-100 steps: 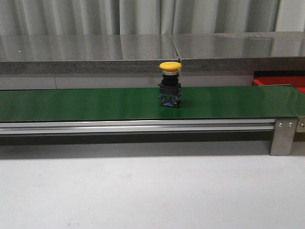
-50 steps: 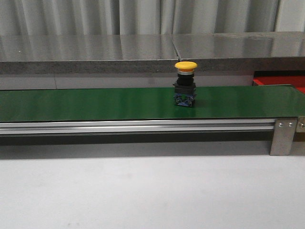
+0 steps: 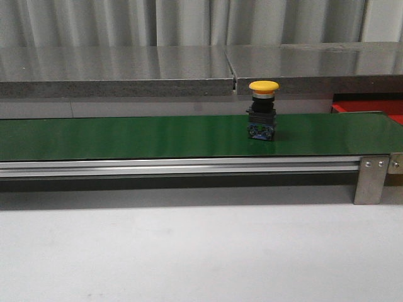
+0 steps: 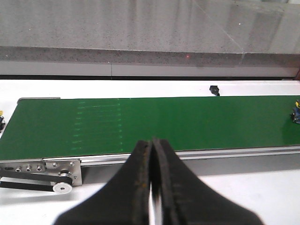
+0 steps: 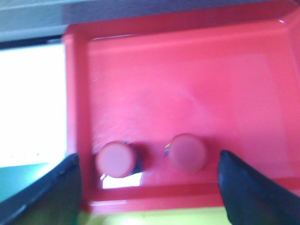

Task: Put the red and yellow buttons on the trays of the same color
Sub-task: 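Grasp the yellow button at the belt's end with the right gripper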

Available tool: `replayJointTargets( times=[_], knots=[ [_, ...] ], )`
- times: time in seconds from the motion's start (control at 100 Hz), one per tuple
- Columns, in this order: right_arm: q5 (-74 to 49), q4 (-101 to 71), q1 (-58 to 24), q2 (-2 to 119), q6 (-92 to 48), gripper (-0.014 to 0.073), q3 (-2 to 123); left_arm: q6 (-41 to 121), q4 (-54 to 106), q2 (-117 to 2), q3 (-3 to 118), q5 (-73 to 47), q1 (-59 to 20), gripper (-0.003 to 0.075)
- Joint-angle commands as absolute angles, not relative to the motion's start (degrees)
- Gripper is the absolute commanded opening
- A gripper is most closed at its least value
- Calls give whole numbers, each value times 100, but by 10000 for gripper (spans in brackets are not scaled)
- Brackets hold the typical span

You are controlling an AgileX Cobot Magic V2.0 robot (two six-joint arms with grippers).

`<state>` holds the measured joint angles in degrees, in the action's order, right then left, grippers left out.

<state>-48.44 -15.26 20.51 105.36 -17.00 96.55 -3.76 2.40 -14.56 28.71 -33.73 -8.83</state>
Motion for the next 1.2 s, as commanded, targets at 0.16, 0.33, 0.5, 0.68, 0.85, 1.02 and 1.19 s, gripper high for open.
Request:
replayJointTargets(
  times=[0.16, 0.33, 0.5, 0.68, 0.85, 1.02, 1.19],
  knots=[
    [-5419, -1615, 1490, 9595, -2340, 594, 9035, -387, 291, -1514, 3016, -2928, -930, -19],
    [-5723, -1615, 1192, 9477, -2598, 594, 8528, -387, 291, -1514, 3016, -2928, -930, -19],
    [-5721, -1615, 789, 9477, -2890, 593, 8105, -387, 291, -1514, 3016, -2928, -930, -19],
    [-5247, -1628, 255, 9483, -2967, 593, 7939, -387, 291, -1514, 3016, -2928, -930, -19],
    [-4829, -1631, -247, 9483, -3054, 593, 7939, -387, 291, -1514, 3016, -2928, -930, -19],
    [-4346, -1886, -603, 9483, -3054, 593, 7939, -387, 291, -1514, 3016, -2928, -930, -19],
    [-4016, -2035, -683, 9489, -3054, 593, 7946, -387, 291, -1514, 3016, -2928, -930, -19]
  ],
)
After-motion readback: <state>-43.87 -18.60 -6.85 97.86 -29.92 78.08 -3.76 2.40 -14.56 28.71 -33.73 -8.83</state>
